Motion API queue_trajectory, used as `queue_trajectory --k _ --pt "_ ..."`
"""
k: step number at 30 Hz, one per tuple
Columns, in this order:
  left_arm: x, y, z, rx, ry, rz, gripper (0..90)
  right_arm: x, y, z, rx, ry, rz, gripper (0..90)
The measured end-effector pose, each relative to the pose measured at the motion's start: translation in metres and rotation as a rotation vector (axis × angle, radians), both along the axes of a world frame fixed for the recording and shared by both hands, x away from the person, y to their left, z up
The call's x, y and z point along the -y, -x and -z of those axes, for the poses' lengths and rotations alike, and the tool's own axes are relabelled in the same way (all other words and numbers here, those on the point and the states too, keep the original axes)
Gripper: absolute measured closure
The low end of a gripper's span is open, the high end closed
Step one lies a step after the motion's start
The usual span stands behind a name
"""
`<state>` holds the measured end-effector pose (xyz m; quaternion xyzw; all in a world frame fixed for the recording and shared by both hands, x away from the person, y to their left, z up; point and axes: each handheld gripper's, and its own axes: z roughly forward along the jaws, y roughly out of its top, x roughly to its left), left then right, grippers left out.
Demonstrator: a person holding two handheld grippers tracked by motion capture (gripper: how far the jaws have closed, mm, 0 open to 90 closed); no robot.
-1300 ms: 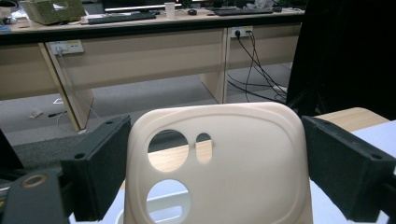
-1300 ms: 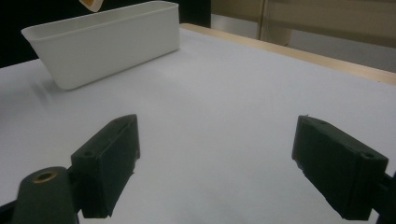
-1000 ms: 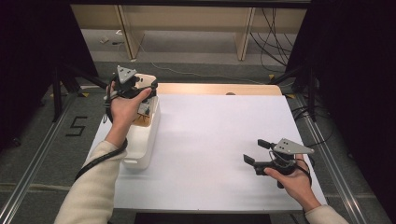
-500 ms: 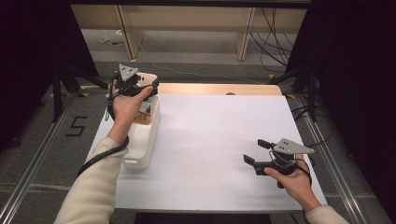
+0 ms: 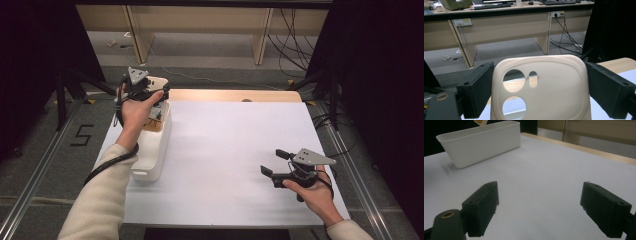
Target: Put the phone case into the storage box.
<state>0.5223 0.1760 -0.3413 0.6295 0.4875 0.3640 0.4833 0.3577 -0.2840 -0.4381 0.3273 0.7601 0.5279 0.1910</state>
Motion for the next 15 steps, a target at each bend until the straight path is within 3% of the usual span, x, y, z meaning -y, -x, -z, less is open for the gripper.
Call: queue_trajectory --k 15 --pt "-0.0009 -0.0085 0.0042 -0.016 0.000 -0.006 11.4 0.0000 0.0000 0.0001 0.001 0.002 -0.001 15.9"
